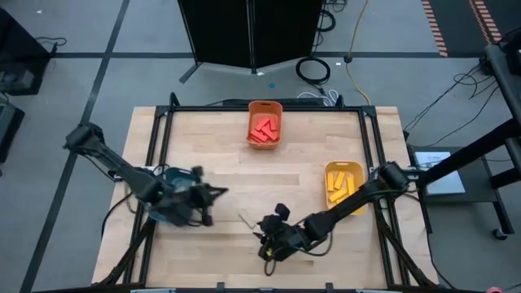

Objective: Sort blocks
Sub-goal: Put the brown block into the blue bin

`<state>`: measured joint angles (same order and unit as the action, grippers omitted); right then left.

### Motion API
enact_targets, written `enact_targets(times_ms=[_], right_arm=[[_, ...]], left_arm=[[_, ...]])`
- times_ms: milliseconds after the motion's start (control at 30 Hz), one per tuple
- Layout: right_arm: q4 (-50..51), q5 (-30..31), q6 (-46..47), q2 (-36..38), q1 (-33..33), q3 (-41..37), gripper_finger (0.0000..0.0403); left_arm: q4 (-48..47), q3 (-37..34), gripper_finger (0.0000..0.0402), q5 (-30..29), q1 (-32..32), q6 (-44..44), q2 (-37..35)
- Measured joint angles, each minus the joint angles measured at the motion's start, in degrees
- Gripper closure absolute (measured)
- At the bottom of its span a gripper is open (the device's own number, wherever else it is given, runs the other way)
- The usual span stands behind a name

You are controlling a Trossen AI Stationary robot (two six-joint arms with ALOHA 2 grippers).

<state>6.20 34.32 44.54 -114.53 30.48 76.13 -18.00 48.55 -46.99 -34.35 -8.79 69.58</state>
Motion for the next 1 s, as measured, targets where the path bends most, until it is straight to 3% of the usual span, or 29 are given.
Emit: enact_targets(times_ms=[67,233,467,800,1000], right_arm=[[-1.30,0.13,-0.17,-2.45,-0.88,0.77,0.0248],[-1.46,2.07,-0.25,-7.66,-2.11,4.61,0.0248],[-0.48,3.03,-0.87,-14.15,-4.40,9.86,0.0248],[4.42,2.38,1.15,-15.79,-6.53,11.47,0.0248],[4.24,0.05,2.84,-17.33,-6.38,11.49,0.0248]], left_arm=[[0.17,-3.78,0.0398,-3.94,-1.71,2.31,-5.68],[1.09,-13.90,0.0398,-4.76,-2.88,3.75,-20.82],[14.93,-22.43,0.0389,-4.10,-2.81,16.29,-37.14],[19.11,-23.86,0.0251,-2.79,-2.79,25.69,-40.95],[19.28,-23.85,0.0213,-0.62,-2.79,27.21,-40.89]])
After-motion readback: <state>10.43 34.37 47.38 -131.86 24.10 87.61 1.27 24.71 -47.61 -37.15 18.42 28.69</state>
